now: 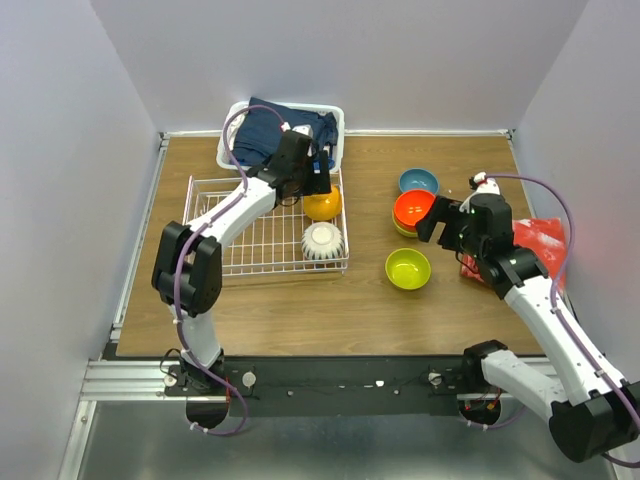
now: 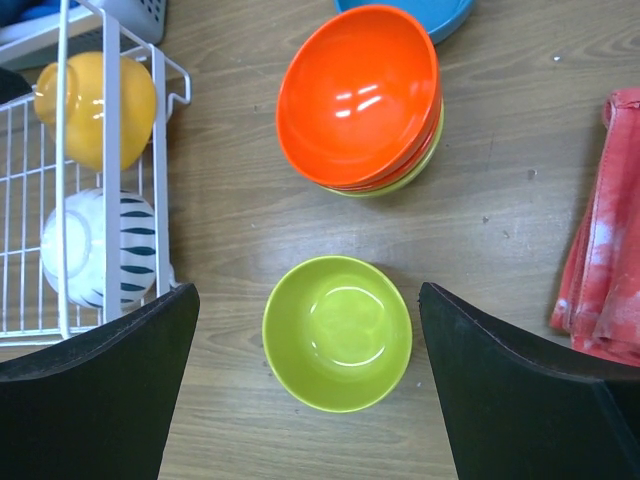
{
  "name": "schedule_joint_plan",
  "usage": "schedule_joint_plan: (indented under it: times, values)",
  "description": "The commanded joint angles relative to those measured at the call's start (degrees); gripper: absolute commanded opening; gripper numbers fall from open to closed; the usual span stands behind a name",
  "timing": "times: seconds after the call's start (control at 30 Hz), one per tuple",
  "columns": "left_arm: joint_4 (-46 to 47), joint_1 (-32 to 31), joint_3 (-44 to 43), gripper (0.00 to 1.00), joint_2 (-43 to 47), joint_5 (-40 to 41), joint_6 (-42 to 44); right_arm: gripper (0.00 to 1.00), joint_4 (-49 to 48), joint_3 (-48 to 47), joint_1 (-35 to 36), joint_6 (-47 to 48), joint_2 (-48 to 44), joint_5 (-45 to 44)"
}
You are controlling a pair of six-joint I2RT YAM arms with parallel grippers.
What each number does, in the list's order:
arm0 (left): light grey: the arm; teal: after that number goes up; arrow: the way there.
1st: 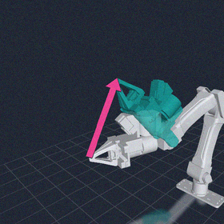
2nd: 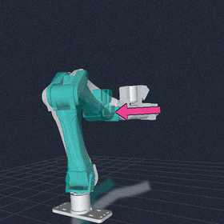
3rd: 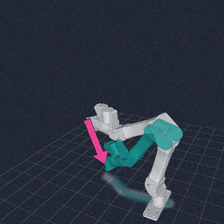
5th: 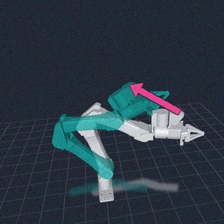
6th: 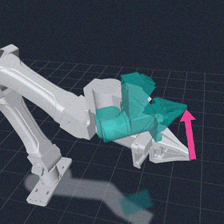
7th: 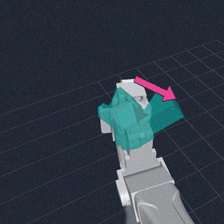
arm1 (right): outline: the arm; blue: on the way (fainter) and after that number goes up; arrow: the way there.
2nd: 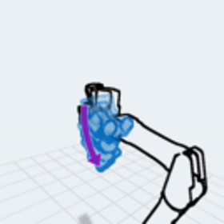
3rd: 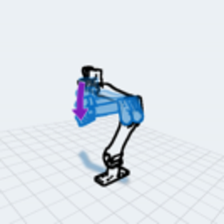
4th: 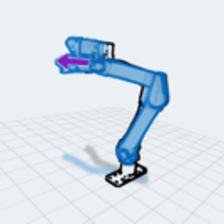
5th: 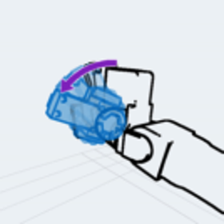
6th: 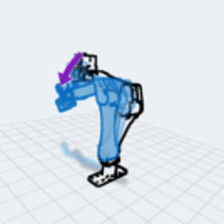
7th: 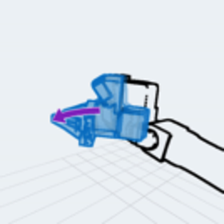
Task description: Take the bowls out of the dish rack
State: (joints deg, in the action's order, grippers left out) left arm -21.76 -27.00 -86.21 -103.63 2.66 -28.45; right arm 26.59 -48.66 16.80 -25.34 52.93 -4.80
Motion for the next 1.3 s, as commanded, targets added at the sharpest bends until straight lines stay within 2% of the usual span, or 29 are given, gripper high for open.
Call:
schedule_joint_plan:
  times: [0.0,0.17,0.37,0.5,0.67,0.87,1.0,1.13,1.27]
  values:
    - [-2.9,-1.9,-4.8,0.94,-4.1,4.0,-0.4,0.98,0.9,-0.6,-0.3,3.1,1.2,0.9]
    - [-6.5,-3.3,-7.9,0.91,-8.0,9.6,3.0,0.98,0.1,-0.2,-0.3,3.3,1.8,0.8]
    - [-8.4,-3.5,-7.7,0.86,-9.9,12.7,5.3,0.98,-0.2,-0.1,-0.3,3.3,2.1,0.6]
    - [-8.7,-3.5,-6.1,0.8,-8.7,16.6,7.4,0.98,0.3,-0.6,-0.2,3.8,2.4,-0.1]
    - [-9.4,-3.5,-4.2,0.74,-6.5,25.2,12.7,0.98,0.0,-0.6,-0.3,4.0,2.5,-0.2]
    - [-10.4,-3.1,-3.3,0.73,-4.7,31.4,17.7,0.98,0.0,-0.6,-0.2,4.0,2.6,-0.1]
    - [-9.1,-3.1,-1.2,0.74,-2.4,27.6,19.3,0.98,0.1,-0.4,-0.2,4.2,2.4,-0.5]
    - [-12.0,-3.1,-1.0,0.78,0.3,24.2,16.4,0.98,0.4,-0.7,-0.3,4.2,2.5,-0.4]
    - [-13.7,-2.9,1.1,0.85,5.7,17.2,11.8,0.98,0.5,-0.8,-0.2,4.2,2.5,-0.2]
